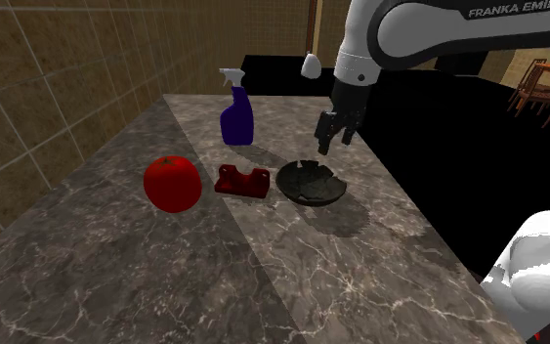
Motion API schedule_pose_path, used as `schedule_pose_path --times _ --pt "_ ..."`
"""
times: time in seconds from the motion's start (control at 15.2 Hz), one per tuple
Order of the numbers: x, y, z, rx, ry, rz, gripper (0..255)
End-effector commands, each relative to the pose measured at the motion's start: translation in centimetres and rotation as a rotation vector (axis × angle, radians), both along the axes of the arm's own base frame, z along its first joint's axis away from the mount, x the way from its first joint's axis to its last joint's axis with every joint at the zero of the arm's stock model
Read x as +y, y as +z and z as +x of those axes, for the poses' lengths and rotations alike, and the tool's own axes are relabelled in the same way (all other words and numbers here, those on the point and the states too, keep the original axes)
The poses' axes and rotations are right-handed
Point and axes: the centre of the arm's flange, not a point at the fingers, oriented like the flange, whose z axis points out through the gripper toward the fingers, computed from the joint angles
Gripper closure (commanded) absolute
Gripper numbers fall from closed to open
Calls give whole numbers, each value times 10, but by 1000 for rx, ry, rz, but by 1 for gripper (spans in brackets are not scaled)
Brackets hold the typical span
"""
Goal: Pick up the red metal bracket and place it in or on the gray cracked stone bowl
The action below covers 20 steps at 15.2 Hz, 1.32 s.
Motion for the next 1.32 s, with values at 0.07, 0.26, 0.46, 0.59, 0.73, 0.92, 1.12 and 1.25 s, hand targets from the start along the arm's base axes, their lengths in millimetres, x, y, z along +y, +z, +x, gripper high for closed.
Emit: schedule_pose_path --times 0.07,0.26,0.46,0.59,0.73,0.92,1.12,1.25 --pt "32 -4 25 -11 50 -11 0" --pt "64 -8 48 -22 100 -22 0" --pt "97 -12 70 -33 149 -34 0" --pt "119 -15 83 -40 181 -42 0" --pt "142 -18 96 -47 214 -49 0" --pt "177 -22 114 -58 263 -61 0" --pt "213 -27 130 -69 313 -73 0" --pt "218 -33 133 -70 320 -74 0"
